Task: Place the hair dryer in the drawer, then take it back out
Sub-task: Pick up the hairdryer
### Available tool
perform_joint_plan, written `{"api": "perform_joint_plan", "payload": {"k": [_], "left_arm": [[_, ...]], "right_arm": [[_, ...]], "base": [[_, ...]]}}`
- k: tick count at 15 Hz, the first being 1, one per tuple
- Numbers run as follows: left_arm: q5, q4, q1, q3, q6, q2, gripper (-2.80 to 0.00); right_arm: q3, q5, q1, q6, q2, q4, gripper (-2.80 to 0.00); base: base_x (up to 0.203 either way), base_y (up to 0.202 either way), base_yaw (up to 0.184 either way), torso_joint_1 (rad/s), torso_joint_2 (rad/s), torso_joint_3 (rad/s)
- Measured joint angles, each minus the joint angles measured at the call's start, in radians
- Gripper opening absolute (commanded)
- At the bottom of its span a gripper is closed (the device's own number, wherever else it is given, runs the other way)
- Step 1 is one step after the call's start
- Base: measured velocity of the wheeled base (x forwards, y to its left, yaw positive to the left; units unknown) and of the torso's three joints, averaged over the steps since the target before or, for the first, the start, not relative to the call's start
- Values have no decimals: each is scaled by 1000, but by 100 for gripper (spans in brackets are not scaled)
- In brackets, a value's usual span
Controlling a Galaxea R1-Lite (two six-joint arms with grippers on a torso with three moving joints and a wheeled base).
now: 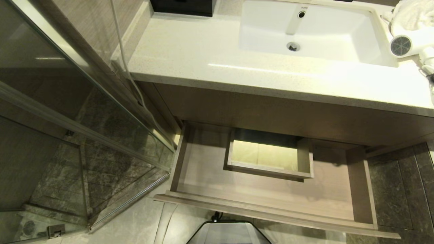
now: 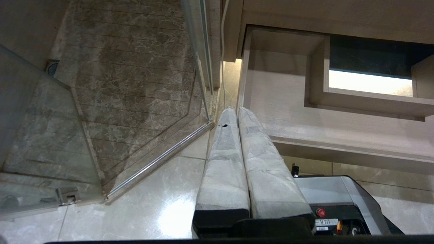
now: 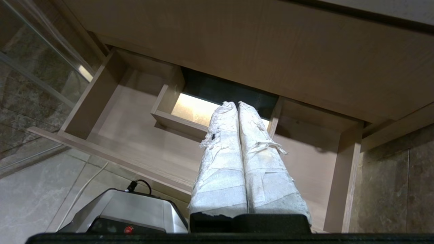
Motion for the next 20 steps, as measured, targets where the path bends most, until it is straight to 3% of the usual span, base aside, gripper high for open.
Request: {"api": "perform_joint_plan", "payload": {"k": [12, 20], "left_arm": [[0, 0, 0, 0, 0, 0, -280], [0, 1, 0, 0, 0, 0, -280]], "right_arm": [[0, 0, -1, 0, 0, 0, -280], [0, 0, 0, -1, 0, -2, -280]], "base": [[0, 0, 0, 120, -232, -112], [1, -2, 86, 21, -37, -17]]}}
